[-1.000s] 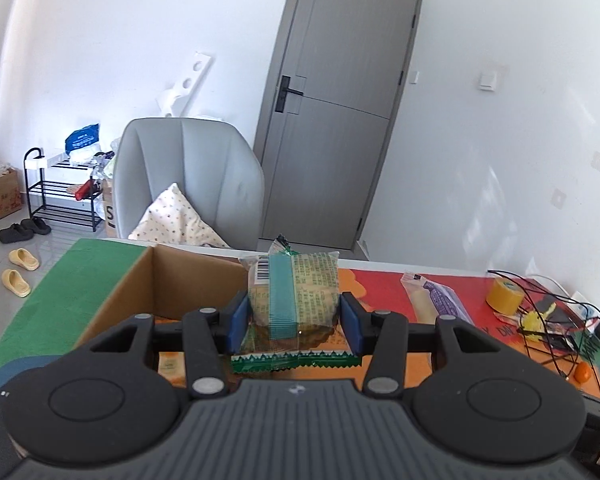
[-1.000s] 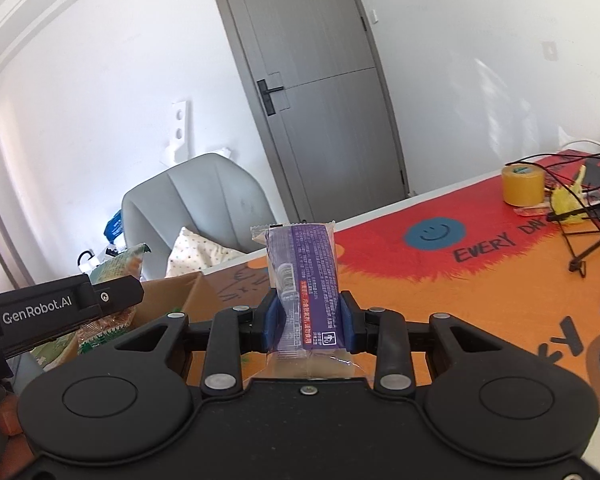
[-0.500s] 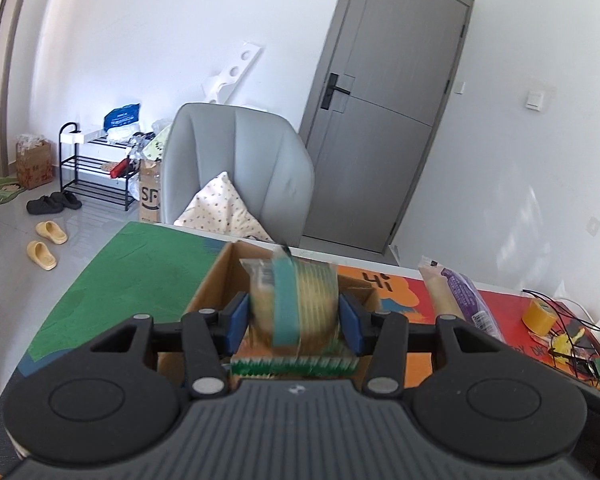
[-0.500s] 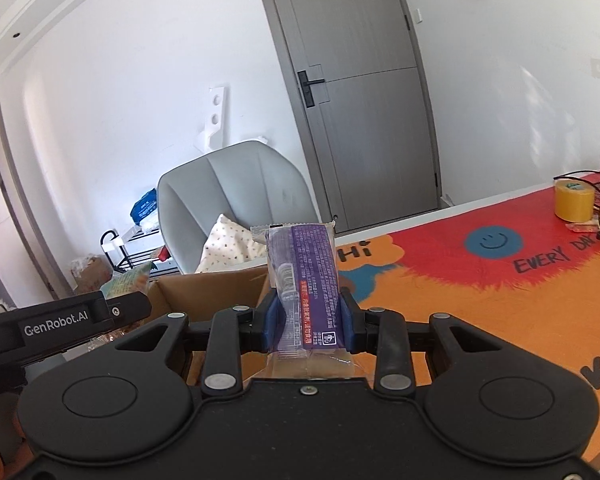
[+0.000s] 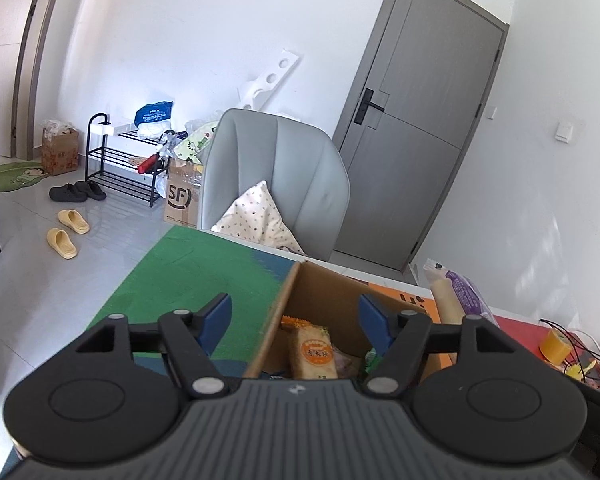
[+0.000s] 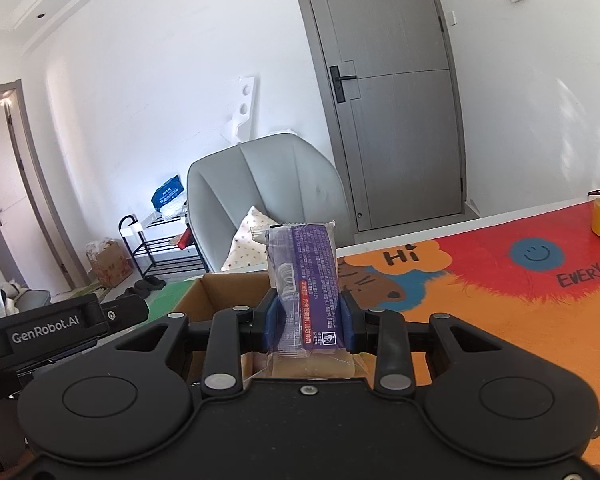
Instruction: Organize snacks
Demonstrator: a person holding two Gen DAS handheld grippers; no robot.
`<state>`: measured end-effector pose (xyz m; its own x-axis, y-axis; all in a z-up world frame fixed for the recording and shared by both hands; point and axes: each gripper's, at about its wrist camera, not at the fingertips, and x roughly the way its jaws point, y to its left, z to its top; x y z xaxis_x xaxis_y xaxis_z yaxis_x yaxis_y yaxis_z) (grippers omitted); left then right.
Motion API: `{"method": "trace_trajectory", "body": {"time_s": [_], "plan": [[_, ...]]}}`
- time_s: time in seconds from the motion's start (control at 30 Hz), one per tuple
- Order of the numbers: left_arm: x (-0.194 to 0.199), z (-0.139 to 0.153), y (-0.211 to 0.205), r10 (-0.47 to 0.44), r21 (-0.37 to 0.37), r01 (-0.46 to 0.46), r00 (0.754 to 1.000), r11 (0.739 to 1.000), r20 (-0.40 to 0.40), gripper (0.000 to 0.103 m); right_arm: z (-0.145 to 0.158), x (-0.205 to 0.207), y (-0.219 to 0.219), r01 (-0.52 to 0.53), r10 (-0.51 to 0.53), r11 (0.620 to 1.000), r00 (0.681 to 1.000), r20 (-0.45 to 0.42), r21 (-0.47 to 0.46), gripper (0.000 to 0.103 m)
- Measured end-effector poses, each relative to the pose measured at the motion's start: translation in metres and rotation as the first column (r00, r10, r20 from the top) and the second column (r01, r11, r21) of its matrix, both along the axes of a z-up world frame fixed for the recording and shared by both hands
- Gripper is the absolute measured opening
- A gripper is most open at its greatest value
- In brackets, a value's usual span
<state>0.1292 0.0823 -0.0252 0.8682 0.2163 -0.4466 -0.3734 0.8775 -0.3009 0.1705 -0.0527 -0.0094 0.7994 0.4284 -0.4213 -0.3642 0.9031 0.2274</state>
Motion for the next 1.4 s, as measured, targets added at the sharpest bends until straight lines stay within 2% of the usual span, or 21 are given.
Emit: {"method": "trace_trajectory", "body": {"time_s": [0.17, 0.23, 0.3, 0.67, 0.77, 1.13, 1.4], "plan": [[-0.006, 0.0, 0.007, 0.017, -0.008, -0.017, 1.0, 1.0, 0.003, 0.074, 0.002, -0.003, 0.008, -0.02, 0.02, 1.0, 1.0, 0.002, -0.004, 0.032], [-0.007, -0.001, 0.008, 0.019, -0.011, -0.019, 1.0, 1.0, 0.001, 0.074, 0.003, -0.004, 0.012, -0.044, 0.044, 0.999, 0.999, 0.005, -0.009, 0.035], [-0.008, -0.001, 0.01, 0.017, -0.014, -0.017, 1.0, 1.0, -0.001, 0.074, 0.004, -0.005, 0.011, -0.026, 0.026, 1.0, 1.0, 0.0, -0.006, 0.051], [-0.015, 0.0, -0.003, 0.004, -0.001, -0.004, 1.0, 1.0, -0.005, 0.083, 0.005, -0.02, -0.012, 0.034, -0.034, 0.999, 0.999, -0.011, -0.013, 0.058], [-0.019, -0.001, -0.009, 0.0, 0.005, 0.0, 1.0, 1.0, -0.017, 0.086, 0.006, -0.025, -0.02, 0.058, -0.058, 0.998, 0.998, -0.013, -0.016, 0.07], [-0.027, -0.001, -0.027, -0.046, 0.033, 0.049, 0.996, 0.998, -0.073, 0.095, 0.007, -0.045, -0.044, 0.089, -0.089, 0.996, 0.996, -0.029, -0.011, 0.087], [-0.033, 0.002, -0.044, -0.066, 0.077, 0.075, 0.992, 0.994, -0.106, 0.096, 0.008, -0.057, -0.067, 0.126, -0.126, 0.992, 0.992, -0.03, 0.004, 0.101]]}}
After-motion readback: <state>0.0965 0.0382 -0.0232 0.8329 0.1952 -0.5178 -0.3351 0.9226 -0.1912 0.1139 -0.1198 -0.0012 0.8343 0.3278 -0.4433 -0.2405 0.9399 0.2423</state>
